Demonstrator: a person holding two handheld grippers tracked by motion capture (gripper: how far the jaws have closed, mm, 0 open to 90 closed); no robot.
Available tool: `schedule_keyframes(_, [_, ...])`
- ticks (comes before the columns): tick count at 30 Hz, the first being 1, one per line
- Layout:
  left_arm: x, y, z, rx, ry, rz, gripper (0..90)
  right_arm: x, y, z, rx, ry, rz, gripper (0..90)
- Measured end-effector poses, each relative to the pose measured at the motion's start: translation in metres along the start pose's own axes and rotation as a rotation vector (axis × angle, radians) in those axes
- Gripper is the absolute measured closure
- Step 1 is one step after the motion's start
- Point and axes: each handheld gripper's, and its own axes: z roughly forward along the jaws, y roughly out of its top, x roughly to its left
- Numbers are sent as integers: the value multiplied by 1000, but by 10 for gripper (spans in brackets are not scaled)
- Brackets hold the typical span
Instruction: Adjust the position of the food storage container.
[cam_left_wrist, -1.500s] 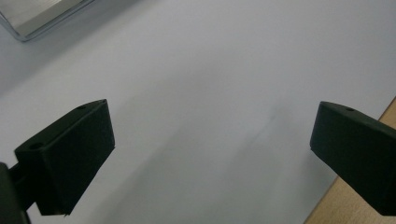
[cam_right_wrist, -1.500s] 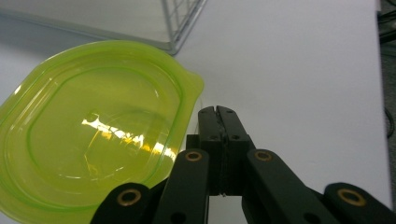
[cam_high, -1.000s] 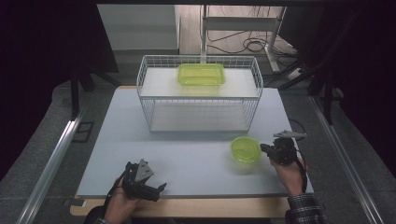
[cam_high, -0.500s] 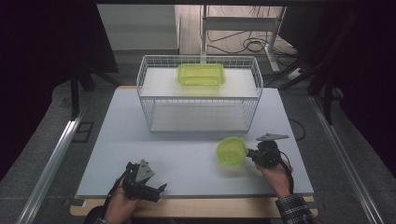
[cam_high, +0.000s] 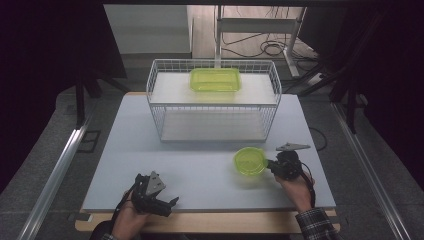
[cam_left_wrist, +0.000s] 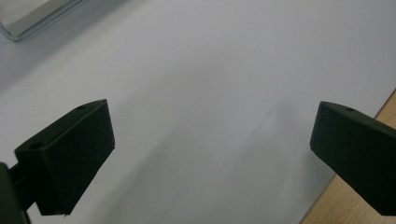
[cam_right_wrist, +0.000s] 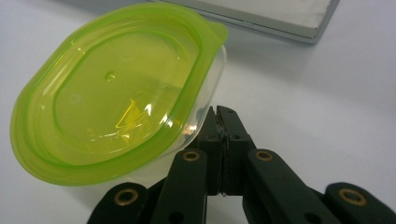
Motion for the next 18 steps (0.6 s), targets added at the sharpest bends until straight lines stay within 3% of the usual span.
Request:
schedule_keyframes(11, [-1,0,0,3,3,5,0,5,0,15,12,103,45,884])
schedule_keyframes(18, [0,0,1,5,1,3,0,17,5,28,23,149,26,885])
